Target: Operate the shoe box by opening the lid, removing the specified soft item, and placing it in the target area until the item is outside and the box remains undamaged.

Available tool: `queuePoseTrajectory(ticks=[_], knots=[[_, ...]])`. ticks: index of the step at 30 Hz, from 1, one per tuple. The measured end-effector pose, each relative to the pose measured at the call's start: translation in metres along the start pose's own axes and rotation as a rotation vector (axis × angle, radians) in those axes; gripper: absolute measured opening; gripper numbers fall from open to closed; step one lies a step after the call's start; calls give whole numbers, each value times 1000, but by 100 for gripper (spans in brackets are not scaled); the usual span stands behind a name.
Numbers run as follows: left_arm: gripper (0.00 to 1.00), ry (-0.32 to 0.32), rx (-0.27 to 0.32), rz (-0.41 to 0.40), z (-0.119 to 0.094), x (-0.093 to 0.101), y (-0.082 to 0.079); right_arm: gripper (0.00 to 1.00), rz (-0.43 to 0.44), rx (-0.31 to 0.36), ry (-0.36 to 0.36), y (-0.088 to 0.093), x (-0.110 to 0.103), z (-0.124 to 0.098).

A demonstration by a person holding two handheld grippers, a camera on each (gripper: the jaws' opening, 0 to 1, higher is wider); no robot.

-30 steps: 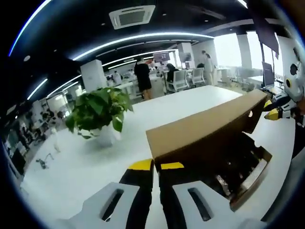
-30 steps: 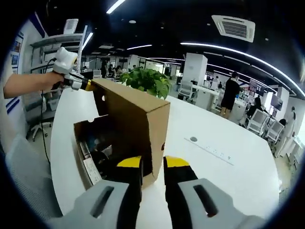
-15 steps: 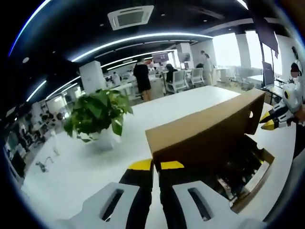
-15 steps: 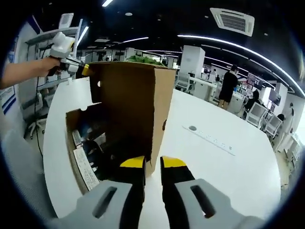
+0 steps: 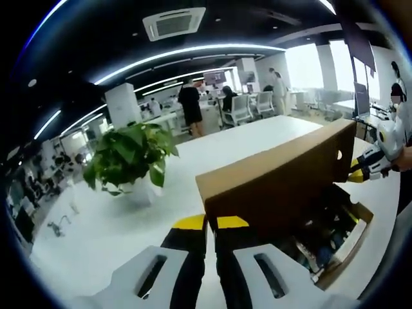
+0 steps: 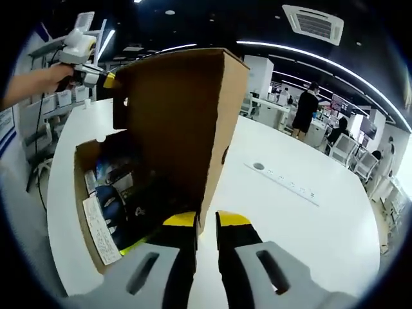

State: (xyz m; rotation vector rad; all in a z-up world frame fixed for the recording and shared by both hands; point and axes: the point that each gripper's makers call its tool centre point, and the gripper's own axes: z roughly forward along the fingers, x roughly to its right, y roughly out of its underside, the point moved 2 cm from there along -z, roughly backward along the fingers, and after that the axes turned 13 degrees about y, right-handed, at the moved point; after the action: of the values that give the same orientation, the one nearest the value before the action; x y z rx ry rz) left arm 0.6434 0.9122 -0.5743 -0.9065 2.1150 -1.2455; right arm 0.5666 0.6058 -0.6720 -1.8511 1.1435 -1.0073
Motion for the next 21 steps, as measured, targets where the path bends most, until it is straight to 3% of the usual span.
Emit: queuePoseTrajectory(ticks=[21], knots=[[1,21,-7,10,22,-13,-9,2,22,-23,9,0,-2,14]])
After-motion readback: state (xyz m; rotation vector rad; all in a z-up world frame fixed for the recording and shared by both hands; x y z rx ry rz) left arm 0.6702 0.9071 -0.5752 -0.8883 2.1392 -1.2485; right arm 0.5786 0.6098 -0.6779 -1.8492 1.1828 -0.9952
